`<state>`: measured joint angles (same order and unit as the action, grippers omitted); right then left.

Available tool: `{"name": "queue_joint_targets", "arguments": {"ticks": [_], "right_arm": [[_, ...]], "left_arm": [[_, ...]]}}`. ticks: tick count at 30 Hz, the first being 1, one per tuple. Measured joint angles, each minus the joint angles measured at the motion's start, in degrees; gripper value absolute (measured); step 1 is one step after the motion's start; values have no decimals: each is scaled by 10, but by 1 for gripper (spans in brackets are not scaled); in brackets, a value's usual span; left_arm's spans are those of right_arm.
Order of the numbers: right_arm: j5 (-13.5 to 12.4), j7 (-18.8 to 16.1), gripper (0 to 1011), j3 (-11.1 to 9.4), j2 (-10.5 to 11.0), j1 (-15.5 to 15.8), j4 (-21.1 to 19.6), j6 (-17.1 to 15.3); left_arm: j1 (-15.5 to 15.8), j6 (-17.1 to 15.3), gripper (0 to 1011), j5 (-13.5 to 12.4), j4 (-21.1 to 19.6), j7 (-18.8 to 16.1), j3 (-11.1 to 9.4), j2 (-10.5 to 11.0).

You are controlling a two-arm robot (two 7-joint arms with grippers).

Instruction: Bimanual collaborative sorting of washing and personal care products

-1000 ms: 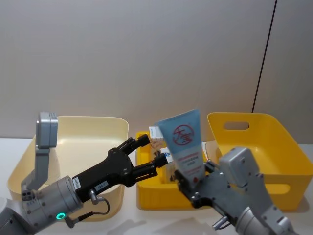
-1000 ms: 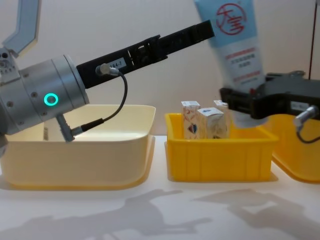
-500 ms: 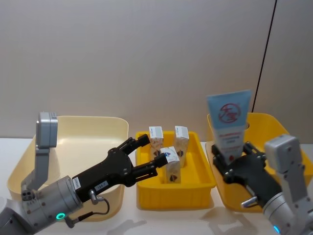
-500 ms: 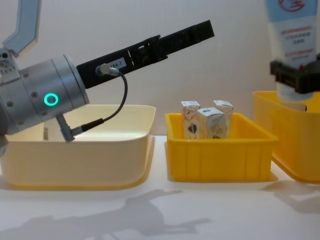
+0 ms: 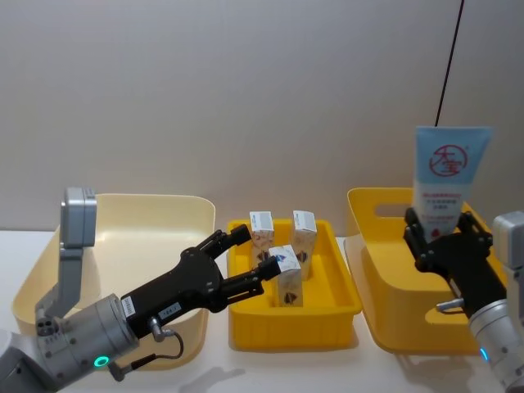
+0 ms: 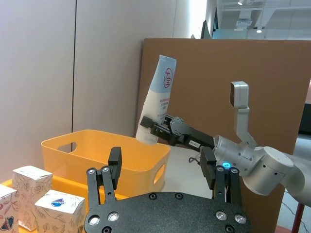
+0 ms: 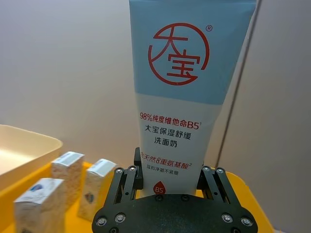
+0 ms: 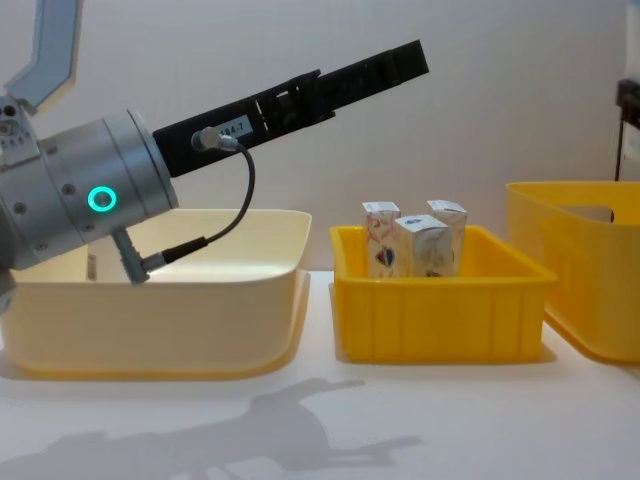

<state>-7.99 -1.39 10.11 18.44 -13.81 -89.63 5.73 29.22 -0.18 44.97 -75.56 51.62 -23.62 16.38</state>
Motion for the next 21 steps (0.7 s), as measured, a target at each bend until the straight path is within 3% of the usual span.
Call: {"name": "queue_joint_targets", "arguments": {"ticks": [8,21], "right_arm": [[17,29,547,-13,-11,-6,15,-18],[33,51,547,-24,-23,-7,14,-89]], "left_arm": [[0,0,1000,0,0,0,0,0],[0,0,1000,0,0,0,0,0]]}}
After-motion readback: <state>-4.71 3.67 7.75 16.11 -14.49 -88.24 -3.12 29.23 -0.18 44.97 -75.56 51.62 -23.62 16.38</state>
